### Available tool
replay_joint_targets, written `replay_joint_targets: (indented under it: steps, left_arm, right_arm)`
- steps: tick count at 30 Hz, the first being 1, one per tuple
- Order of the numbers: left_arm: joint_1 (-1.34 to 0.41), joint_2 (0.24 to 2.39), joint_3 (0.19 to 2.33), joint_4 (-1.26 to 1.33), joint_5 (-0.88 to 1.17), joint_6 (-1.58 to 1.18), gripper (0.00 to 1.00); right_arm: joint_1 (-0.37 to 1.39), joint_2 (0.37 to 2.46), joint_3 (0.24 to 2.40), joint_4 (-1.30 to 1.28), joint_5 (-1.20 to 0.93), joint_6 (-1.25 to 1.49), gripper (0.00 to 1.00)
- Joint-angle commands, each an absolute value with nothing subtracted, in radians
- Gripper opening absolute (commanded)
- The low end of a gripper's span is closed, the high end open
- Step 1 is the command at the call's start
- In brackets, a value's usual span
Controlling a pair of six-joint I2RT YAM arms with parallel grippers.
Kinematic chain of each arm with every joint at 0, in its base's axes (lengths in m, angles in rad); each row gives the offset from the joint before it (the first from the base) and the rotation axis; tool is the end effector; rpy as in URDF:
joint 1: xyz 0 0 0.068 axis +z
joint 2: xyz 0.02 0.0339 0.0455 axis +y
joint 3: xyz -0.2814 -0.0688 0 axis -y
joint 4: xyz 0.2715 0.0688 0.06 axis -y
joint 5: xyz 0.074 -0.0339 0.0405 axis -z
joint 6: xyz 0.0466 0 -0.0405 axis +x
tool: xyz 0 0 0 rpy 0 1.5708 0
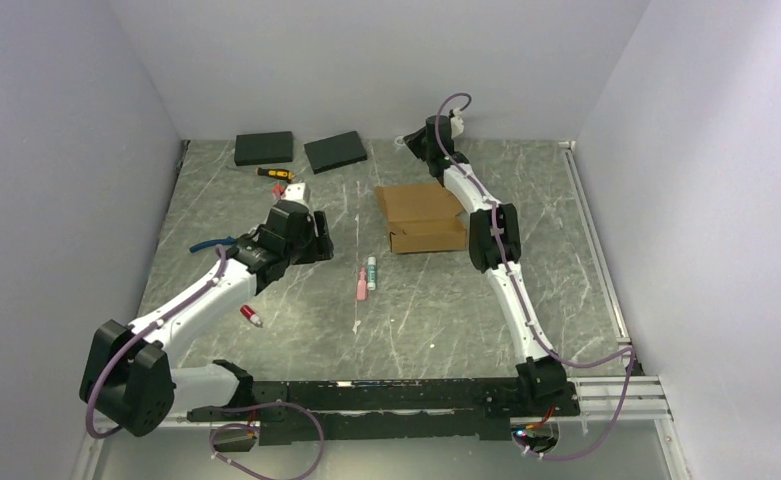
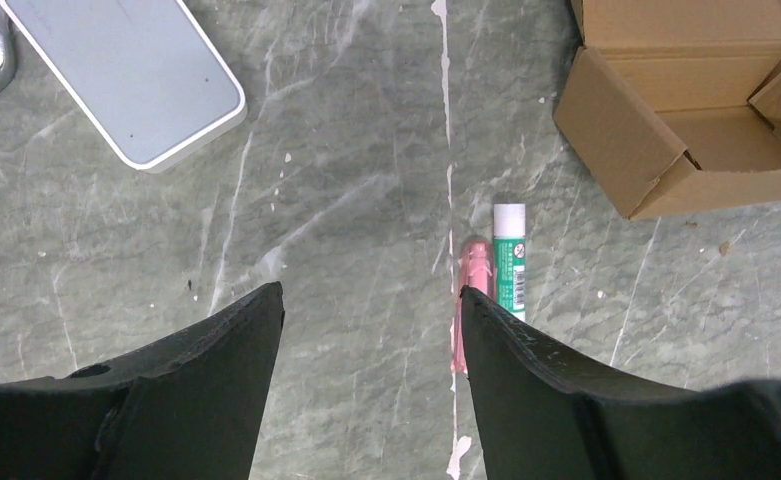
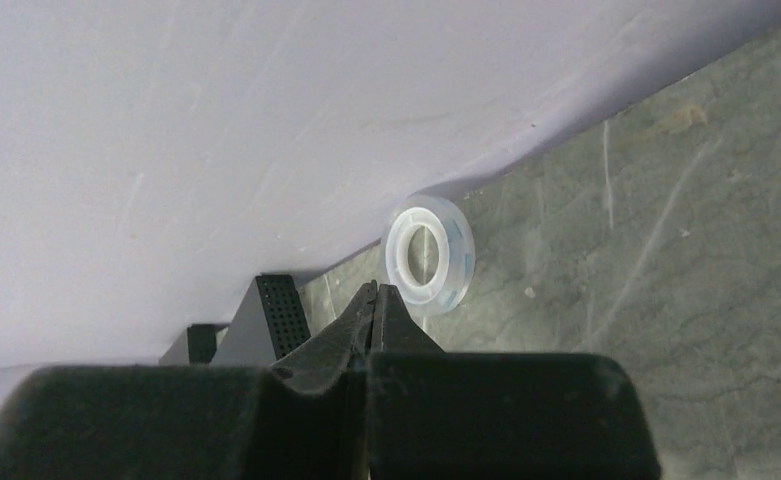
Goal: Fold the paper box
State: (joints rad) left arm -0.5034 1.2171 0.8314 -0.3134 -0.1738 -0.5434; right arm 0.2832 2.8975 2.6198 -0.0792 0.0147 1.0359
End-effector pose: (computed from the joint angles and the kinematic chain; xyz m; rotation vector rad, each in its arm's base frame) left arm 0.2565 -0.1321 0.2538 -0.1381 2.2785 -0.3588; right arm 0.6566 0.1904 0.1226 0.7545 1.8812 0.8506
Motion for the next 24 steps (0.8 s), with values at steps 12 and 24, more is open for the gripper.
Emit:
replay_joint_targets:
  steps: [12,24]
  left_arm:
    - [-0.5,1.242,0.914,-0.333,-0.198,-0.57,0.7]
    - [-0.5,1.197,0.895,-0.337,-0.194,-0.575,0.7]
  right_arm:
    - [0.331,2.946,2.707,0.006,0.149,1.057,0.0]
    - [0.301,2.907,2.663,-0.099,0.173,1.052,0.0]
